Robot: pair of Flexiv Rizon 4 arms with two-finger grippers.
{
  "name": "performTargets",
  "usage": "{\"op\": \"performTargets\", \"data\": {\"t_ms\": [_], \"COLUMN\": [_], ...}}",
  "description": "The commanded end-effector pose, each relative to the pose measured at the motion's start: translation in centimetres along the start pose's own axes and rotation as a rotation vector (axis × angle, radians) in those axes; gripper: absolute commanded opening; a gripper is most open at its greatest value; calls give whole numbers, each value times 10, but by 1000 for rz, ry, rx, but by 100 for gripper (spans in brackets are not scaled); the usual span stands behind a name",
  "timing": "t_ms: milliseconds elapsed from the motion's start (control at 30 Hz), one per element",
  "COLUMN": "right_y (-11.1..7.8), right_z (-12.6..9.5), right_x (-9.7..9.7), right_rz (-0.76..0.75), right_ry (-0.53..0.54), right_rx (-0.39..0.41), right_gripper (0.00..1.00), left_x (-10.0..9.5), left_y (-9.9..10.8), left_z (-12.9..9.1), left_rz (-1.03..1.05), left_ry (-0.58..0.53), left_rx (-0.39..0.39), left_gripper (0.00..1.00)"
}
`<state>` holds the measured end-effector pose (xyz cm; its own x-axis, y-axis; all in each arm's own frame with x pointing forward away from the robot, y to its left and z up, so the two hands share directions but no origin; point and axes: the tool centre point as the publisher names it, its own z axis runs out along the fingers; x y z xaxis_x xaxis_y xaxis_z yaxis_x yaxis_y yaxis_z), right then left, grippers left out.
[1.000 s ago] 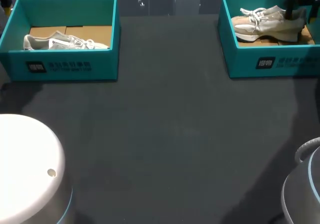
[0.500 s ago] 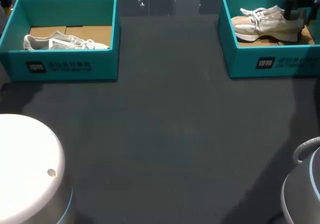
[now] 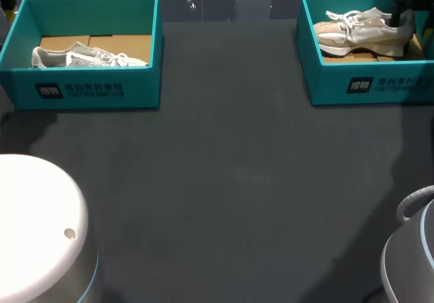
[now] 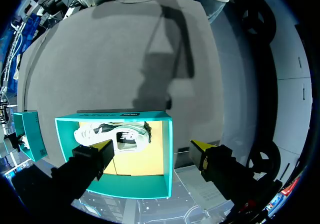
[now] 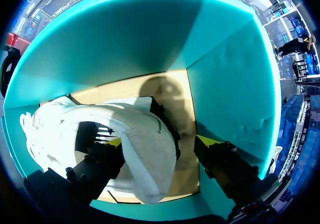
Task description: Take the shoe out of the shoebox, open the shoe tongue, remove and reinsert the insole, then place the shoe into the shoebox
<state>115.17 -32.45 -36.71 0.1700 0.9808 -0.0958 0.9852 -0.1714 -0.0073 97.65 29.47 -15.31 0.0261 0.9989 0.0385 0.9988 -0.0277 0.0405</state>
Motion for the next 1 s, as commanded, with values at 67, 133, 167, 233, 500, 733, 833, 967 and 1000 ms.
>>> {"op": "performTargets", "data": {"t_ms": [67,133,167,233,500,733,833,967,1000], "right_y": [5,5,5,5,2,-6,-8,-9,-10], "right_z": [3,6,8,10,12,1,-3,-11,-13], "right_x": [-2,0,2,4,9,7,4,-1,-3], "right_rz": [-10,-18,-20,-25,-23,-6,1,2,2], "right_ry": [30,40,45,52,65,48,38,27,23], "right_rx": [28,29,34,34,41,40,41,33,33], "right_gripper": [80,69,67,65,28,0,0,0,0], "left_x": [0,0,0,0,0,0,0,0,0], "left_y": [-1,-1,-1,-1,-1,-1,-1,-1,-1], "left_z": [0,0,0,0,0,0,0,0,0], "left_rz": [1,1,1,1,1,1,1,1,1], "left_ry": [2,2,2,2,2,2,2,2,2], "left_rx": [-2,-2,-2,-2,-2,-2,-2,-2,-2], "left_gripper": [100,100,100,100,100,100,100,100,100]}}
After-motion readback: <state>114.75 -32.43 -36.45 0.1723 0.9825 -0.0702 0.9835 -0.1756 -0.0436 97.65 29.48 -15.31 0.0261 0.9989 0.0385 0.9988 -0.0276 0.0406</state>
